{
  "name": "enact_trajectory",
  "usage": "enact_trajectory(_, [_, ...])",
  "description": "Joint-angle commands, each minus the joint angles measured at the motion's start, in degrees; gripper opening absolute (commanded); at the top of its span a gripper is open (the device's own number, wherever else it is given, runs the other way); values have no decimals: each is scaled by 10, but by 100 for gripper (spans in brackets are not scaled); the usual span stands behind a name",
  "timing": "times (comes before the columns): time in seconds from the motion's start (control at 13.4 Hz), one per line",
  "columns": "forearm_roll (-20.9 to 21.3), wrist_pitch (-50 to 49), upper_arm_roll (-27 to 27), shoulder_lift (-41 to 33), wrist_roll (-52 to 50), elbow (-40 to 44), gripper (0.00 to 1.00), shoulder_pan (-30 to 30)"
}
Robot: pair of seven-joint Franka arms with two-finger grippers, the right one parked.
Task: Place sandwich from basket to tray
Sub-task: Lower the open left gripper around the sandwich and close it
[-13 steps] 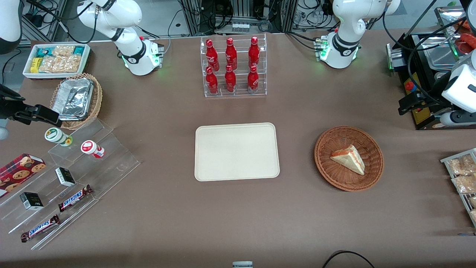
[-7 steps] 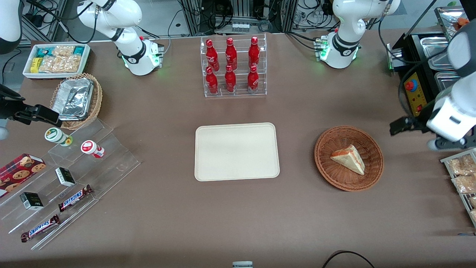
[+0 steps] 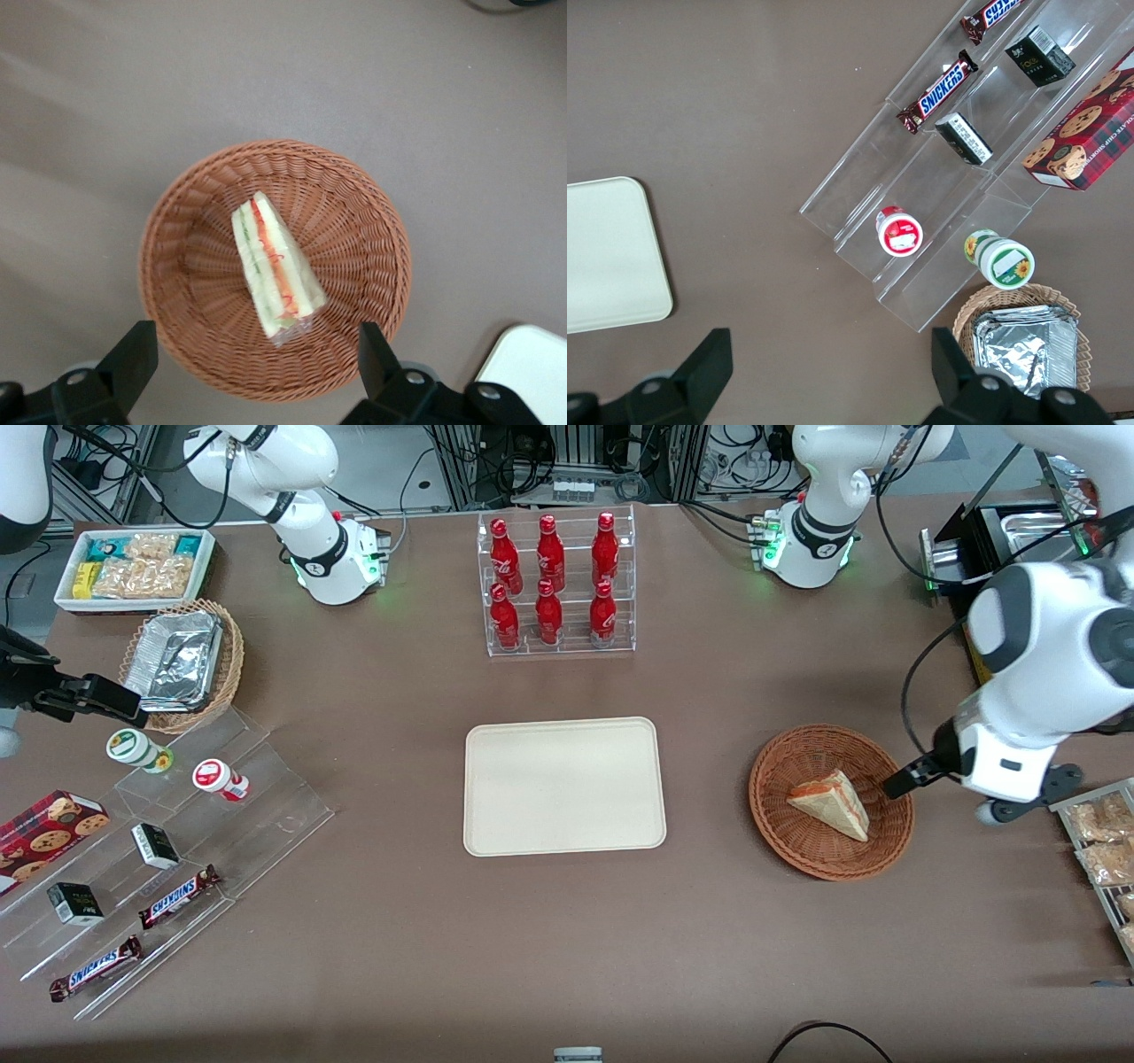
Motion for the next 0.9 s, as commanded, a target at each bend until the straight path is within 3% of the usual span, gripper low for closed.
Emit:
enact_trajectory(0.0, [3,76,2,-7,-108,-65,100,-28])
enact_trajectory(0.3, [5,191,2,-10,-167,-157,100,-29])
enact_trajectory(0.82, [2,270,3,42,-214,-180,100,-27])
